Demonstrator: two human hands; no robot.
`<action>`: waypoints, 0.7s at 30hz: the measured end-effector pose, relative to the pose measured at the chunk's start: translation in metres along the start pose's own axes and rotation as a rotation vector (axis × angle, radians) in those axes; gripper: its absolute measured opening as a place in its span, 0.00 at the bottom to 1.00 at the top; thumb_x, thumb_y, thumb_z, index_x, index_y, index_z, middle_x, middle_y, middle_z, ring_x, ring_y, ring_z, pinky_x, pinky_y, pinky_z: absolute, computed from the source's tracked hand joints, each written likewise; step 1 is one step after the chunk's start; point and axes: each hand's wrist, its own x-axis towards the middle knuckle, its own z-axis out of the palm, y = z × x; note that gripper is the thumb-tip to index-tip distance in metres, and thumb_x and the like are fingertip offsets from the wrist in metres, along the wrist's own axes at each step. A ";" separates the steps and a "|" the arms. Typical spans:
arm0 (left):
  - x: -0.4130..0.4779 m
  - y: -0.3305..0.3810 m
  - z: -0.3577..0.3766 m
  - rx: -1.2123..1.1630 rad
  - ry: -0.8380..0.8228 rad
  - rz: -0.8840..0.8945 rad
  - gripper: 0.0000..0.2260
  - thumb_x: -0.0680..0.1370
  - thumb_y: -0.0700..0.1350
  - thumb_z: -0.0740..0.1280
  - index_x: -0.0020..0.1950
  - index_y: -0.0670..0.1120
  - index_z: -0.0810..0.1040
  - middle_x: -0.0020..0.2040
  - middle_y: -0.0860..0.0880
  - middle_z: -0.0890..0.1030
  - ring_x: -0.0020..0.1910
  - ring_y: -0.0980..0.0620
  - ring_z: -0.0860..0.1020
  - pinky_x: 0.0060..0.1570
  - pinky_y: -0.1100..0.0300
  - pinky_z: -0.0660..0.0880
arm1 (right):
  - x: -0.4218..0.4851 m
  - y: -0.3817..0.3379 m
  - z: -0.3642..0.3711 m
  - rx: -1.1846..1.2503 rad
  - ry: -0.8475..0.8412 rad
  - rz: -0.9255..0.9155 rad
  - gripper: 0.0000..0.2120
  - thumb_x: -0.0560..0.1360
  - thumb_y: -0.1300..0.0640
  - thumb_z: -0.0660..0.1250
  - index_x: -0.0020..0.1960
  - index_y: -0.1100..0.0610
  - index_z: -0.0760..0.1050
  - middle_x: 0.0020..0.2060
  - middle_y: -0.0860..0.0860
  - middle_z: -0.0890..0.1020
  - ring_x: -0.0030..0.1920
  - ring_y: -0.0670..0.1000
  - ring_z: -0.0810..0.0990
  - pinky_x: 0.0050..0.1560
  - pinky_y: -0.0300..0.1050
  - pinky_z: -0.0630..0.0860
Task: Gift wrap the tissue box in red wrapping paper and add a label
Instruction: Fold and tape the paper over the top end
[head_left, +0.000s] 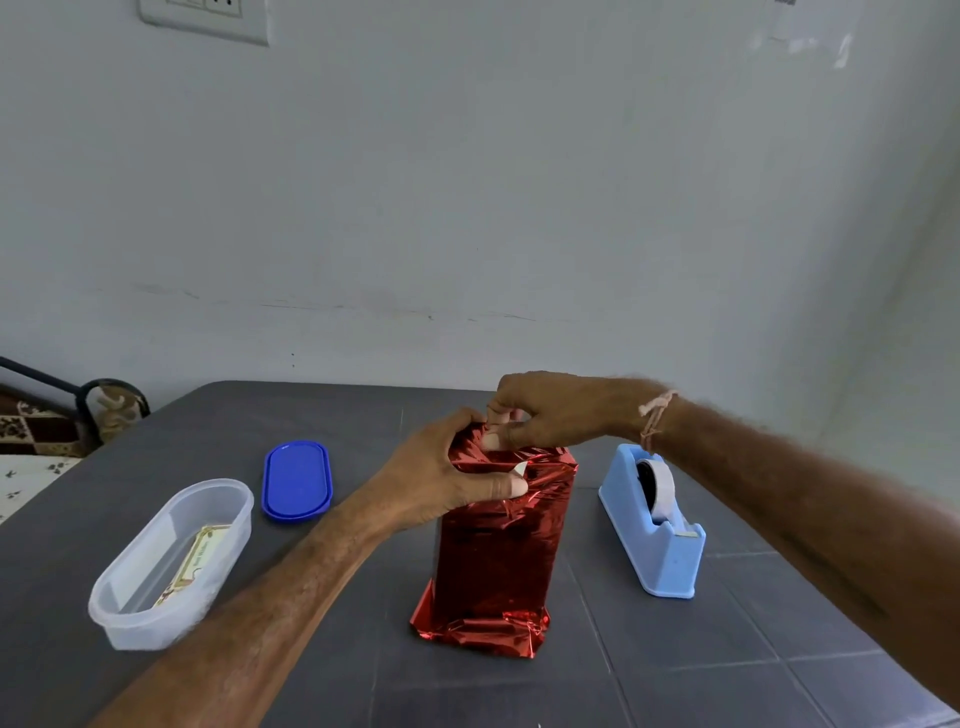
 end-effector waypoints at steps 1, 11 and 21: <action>0.001 -0.001 0.000 -0.004 -0.001 0.001 0.21 0.68 0.56 0.81 0.56 0.57 0.77 0.47 0.63 0.84 0.47 0.64 0.82 0.44 0.72 0.74 | 0.002 0.000 0.001 -0.072 0.010 0.010 0.22 0.80 0.37 0.63 0.59 0.55 0.79 0.56 0.51 0.80 0.56 0.52 0.80 0.61 0.58 0.76; 0.006 -0.004 0.002 -0.019 -0.008 -0.016 0.26 0.67 0.57 0.81 0.61 0.56 0.77 0.52 0.57 0.85 0.51 0.62 0.83 0.51 0.66 0.76 | 0.006 -0.010 -0.008 -0.397 0.084 0.019 0.21 0.77 0.33 0.65 0.56 0.48 0.81 0.56 0.47 0.77 0.58 0.52 0.76 0.56 0.54 0.63; 0.002 -0.003 0.000 -0.025 -0.012 -0.012 0.28 0.67 0.57 0.82 0.64 0.57 0.77 0.55 0.57 0.85 0.54 0.62 0.83 0.59 0.61 0.78 | 0.002 0.023 -0.008 0.179 0.100 0.251 0.40 0.66 0.19 0.62 0.63 0.49 0.71 0.59 0.48 0.79 0.60 0.52 0.78 0.63 0.56 0.76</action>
